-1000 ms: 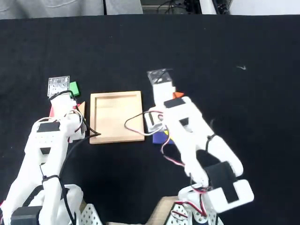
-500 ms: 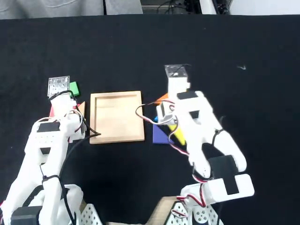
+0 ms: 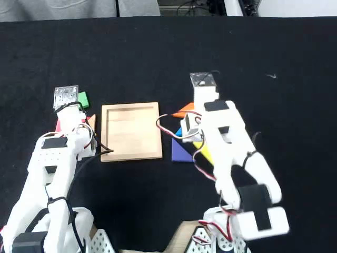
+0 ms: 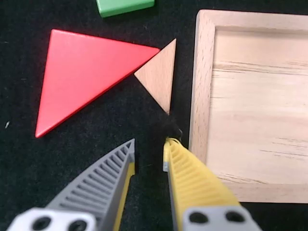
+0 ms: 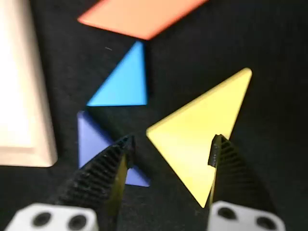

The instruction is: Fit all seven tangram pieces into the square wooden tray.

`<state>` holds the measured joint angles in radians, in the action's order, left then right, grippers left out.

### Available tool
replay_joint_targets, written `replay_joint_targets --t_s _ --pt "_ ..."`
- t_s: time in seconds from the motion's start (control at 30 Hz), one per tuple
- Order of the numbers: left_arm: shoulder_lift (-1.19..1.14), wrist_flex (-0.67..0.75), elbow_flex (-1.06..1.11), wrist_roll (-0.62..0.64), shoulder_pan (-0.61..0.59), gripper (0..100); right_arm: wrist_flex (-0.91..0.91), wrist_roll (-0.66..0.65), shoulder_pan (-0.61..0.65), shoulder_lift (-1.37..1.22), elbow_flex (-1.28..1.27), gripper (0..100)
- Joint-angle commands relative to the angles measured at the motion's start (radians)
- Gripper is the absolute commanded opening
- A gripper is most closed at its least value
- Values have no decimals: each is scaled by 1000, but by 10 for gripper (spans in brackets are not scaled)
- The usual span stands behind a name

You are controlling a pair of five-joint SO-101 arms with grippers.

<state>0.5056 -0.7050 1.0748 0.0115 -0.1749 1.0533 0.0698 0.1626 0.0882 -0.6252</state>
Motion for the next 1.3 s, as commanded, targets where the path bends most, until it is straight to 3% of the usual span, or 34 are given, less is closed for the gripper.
replay_joint_targets --t_s 0.0,0.13,0.37,0.73,0.87,1.13,1.27 --pt "0 12 -18 6 -1 106 -20 -37 25 85 -16 201" --pt "0 12 -18 5 1 105 -83 -57 15 85 -64 183" --pt "0 12 -15 3 1 105 -95 -61 -3 85 -124 312" --pt "0 15 -13 8 1 105 -146 -69 -3 13 -130 311" --pt "0 14 -12 8 1 105 -78 -69 -5 -87 -35 309" --pt "0 12 -13 8 1 105 -25 -71 -86 -174 61 308" --pt "0 15 -12 8 1 105 -52 -137 -133 -173 62 305"
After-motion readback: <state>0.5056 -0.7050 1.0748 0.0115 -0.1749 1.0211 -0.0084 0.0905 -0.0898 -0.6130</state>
